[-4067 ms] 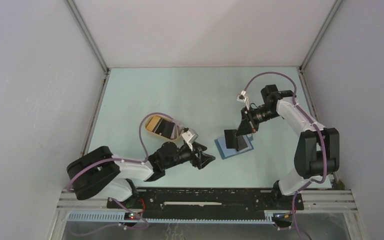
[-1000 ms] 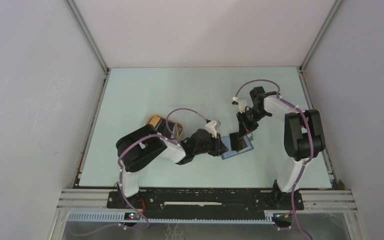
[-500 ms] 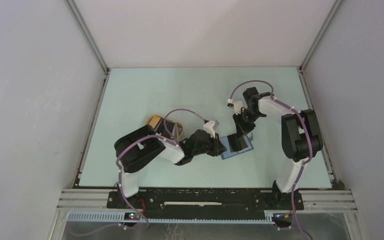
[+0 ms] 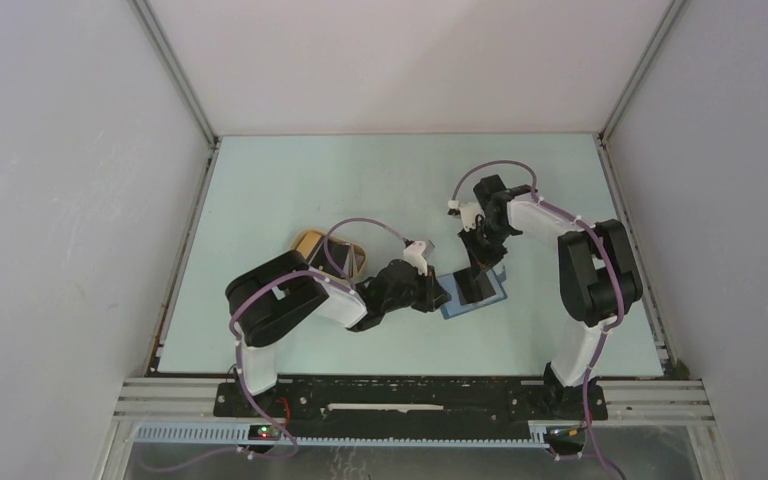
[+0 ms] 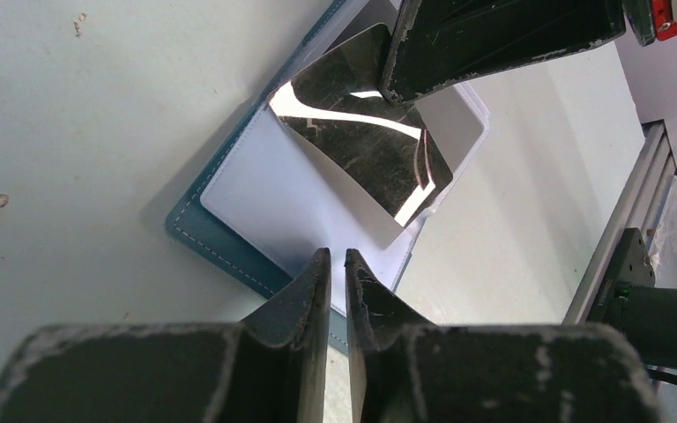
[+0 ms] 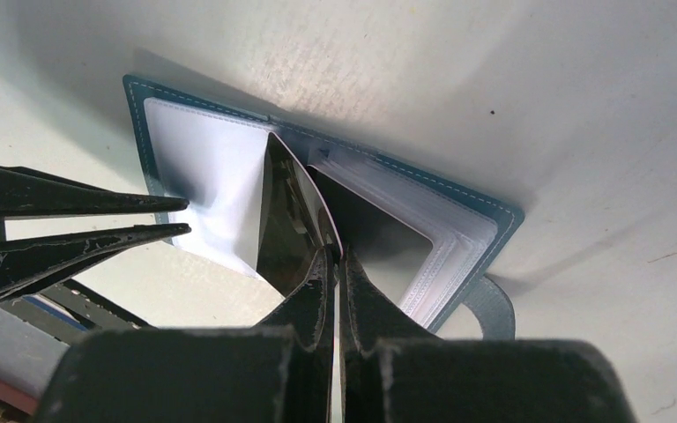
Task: Put the credit cards into the card holder
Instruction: Insert the credit card into the card holder.
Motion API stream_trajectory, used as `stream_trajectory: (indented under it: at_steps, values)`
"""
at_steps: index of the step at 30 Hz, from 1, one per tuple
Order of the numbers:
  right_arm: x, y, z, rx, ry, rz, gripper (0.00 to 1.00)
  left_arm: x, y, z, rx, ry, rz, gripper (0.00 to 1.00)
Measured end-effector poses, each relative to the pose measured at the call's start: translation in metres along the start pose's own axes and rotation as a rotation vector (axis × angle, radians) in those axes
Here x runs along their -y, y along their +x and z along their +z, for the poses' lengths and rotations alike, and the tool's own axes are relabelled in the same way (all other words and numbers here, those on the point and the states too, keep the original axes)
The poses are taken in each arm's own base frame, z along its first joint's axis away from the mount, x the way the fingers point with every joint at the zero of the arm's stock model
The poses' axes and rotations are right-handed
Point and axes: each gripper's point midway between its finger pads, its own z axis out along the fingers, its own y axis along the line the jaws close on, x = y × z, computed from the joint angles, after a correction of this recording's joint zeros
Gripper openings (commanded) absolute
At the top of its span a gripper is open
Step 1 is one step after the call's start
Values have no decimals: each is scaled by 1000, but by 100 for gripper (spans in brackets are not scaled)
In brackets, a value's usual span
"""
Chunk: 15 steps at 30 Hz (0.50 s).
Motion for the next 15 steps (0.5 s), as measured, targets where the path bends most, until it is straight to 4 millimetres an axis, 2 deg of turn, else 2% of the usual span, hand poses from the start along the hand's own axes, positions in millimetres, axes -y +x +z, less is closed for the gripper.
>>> stream_trajectory:
  at_steps: [15]
  values:
    - [1,1,-1,-12,21,6,0,0,0,0,0,-1,0,16]
